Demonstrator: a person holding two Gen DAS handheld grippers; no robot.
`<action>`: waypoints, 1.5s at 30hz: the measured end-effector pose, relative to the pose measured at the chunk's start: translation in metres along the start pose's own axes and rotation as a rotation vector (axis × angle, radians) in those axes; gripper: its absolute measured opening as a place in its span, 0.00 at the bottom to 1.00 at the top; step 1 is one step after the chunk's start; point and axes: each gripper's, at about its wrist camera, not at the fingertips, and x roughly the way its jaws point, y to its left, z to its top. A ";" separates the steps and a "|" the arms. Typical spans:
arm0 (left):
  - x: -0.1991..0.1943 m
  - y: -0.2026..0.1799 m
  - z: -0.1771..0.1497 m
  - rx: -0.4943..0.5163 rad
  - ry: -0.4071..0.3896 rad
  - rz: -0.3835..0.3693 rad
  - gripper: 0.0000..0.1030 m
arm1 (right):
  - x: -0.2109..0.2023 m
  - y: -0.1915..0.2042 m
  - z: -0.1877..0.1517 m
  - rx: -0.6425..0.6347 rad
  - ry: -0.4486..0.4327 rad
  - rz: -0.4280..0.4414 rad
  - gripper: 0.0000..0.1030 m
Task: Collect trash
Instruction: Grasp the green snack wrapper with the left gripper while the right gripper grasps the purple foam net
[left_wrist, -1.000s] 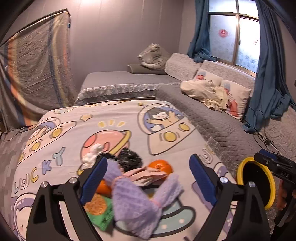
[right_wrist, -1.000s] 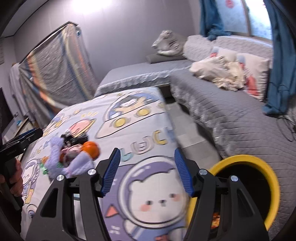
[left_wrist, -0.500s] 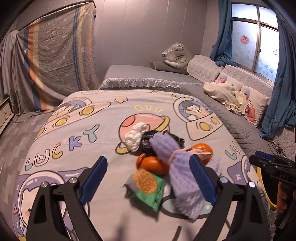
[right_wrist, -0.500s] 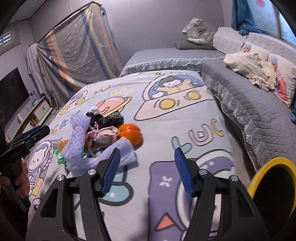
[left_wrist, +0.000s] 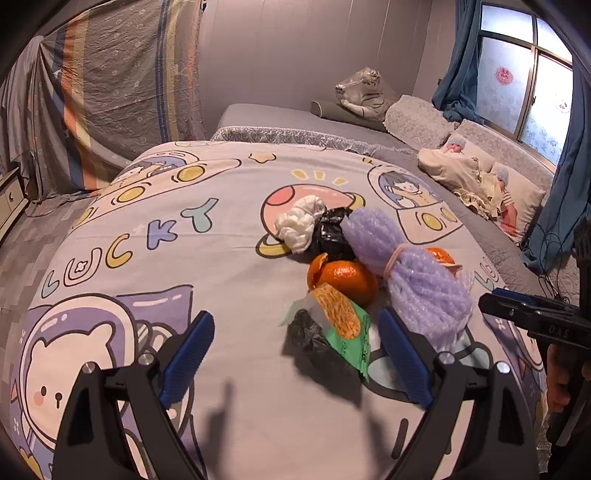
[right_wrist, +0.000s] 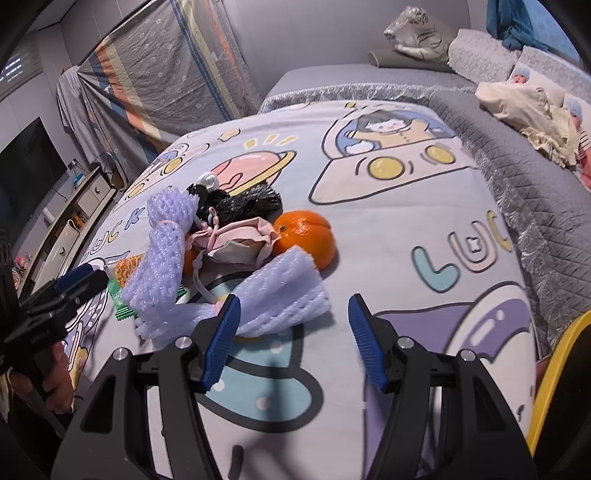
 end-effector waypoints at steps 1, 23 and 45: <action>0.002 0.000 -0.001 0.003 0.004 0.002 0.84 | 0.002 0.001 0.001 0.000 0.004 -0.001 0.56; 0.044 0.002 -0.001 -0.016 0.104 -0.002 0.69 | 0.042 0.006 0.015 -0.010 0.062 0.025 0.54; 0.033 0.001 0.000 -0.016 0.107 0.005 0.13 | 0.015 -0.010 0.005 -0.044 0.007 -0.043 0.16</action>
